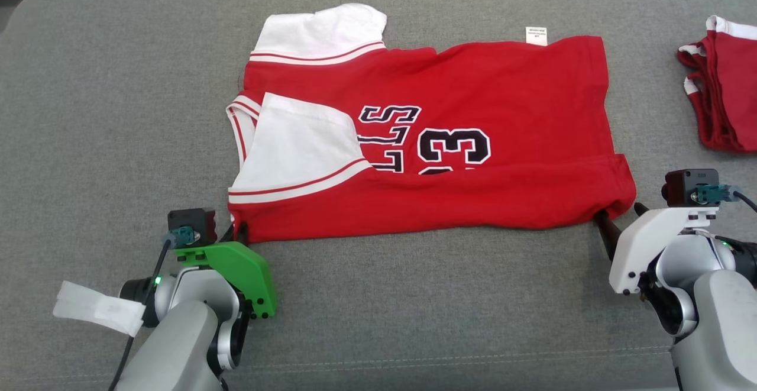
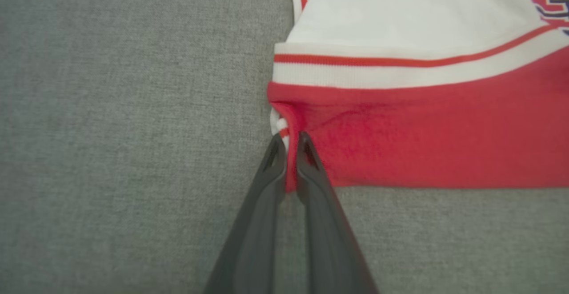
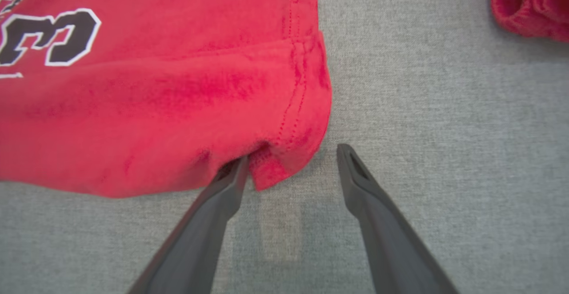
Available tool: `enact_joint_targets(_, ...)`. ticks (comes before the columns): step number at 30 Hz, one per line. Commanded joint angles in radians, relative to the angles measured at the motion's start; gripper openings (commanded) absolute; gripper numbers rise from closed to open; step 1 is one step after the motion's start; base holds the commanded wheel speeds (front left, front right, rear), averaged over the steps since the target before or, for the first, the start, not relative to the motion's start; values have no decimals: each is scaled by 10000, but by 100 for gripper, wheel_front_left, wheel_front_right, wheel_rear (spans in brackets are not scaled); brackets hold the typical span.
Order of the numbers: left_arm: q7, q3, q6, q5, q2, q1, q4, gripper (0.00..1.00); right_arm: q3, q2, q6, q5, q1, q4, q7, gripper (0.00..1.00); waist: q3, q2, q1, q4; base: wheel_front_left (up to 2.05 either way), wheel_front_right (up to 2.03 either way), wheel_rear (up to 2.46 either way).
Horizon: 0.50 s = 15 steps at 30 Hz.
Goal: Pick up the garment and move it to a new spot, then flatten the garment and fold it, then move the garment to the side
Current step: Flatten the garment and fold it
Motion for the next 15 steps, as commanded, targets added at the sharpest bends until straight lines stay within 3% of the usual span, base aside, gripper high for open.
enact_joint_targets(1, 23, -25, 29, -71, -5, -128, 37, 0, -9, -11, -12, -86, -147, 89, -63, 100, 57, 0, 0, 42, 0, 0, 0)
enact_joint_targets(3, 23, -45, 42, -63, -20, -158, 30, 0, 41, 63, -12, -55, -278, 356, -48, 82, 109, 0, 0, 77, 0, 0, 0)
enact_joint_targets(4, 21, -53, 41, -60, -18, -172, 34, 0, 69, 59, -12, -54, -335, 498, -9, 57, 133, 0, 0, 94, 0, 0, 0)
enact_joint_targets(5, 14, -62, 41, -60, -20, -189, 32, 0, 90, 48, -12, -59, -395, 610, -4, 47, 155, 0, 0, 109, 0, 0, 0)
enact_joint_targets(6, 6, -68, 39, -65, -30, -204, 31, 0, 102, 26, -12, -56, -450, 736, -45, 44, 174, 0, 0, 123, 0, 0, 0)
enact_joint_targets(9, -34, -81, 35, -108, -74, -215, 41, 0, 166, -16, -14, -66, -530, 1047, -75, 0, 187, 0, 0, 160, 0, 0, 0)
enact_joint_targets(15, -267, 40, 80, -242, -138, 20, -52, 0, 239, -247, -18, 71, -438, 1175, -84, 0, 1, 0, 0, 172, 0, 0, 0)
